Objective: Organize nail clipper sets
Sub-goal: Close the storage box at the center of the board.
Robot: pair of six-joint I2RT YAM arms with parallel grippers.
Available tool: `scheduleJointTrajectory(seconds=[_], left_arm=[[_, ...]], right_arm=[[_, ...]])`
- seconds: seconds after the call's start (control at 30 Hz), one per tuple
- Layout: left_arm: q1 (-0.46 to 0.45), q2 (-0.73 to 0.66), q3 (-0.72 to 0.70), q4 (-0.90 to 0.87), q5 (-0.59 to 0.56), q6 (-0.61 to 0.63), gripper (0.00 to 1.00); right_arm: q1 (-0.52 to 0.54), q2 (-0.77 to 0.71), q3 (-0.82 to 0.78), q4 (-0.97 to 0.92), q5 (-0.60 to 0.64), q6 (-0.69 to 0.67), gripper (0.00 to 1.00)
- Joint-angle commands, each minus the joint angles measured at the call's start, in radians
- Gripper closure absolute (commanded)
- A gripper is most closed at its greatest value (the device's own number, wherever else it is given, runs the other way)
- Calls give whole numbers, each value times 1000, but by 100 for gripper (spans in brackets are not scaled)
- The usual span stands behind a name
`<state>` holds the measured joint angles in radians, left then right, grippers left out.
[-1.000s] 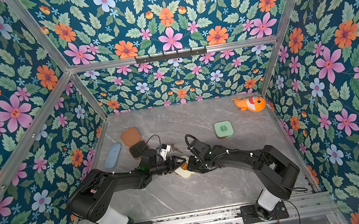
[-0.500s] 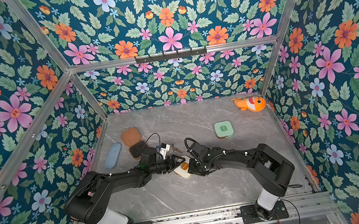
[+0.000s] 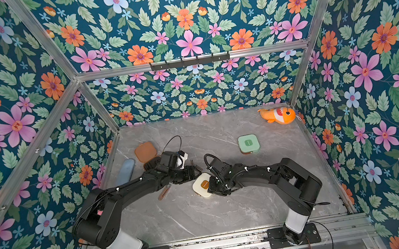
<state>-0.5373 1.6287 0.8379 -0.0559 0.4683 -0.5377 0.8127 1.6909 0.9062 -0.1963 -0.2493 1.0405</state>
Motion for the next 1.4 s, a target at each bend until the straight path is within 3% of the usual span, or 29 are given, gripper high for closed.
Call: scheduleJointTrajectory(seconds=[0.0,0.23,0.4,0.6,0.73,0.9,1.07,1.37], left_arm=[[-1,26,11,-39,10,68,30],[-12,60,-2,16,76,56,32],[-35,54,-53,33,107,26,45],[-113,48,-189,187,138,-92,52],[-163,70,-194,224,115,-125,52],[-163,76,-158,194,65,-153,46],[-164,42,-88,184,52,-171,29],[-84,-122,97,-67,-226,-105,20]], right_arm=[[2,8,-1,-12,35,9,59],[1,20,4,-12,35,4,59],[-3,26,-4,17,32,1,59],[-7,22,-25,89,3,2,59],[-7,17,-16,48,12,-15,59],[-7,-68,-32,-57,85,-45,57],[-7,-202,-69,-202,210,-106,41],[114,-247,-58,-394,357,-163,24]])
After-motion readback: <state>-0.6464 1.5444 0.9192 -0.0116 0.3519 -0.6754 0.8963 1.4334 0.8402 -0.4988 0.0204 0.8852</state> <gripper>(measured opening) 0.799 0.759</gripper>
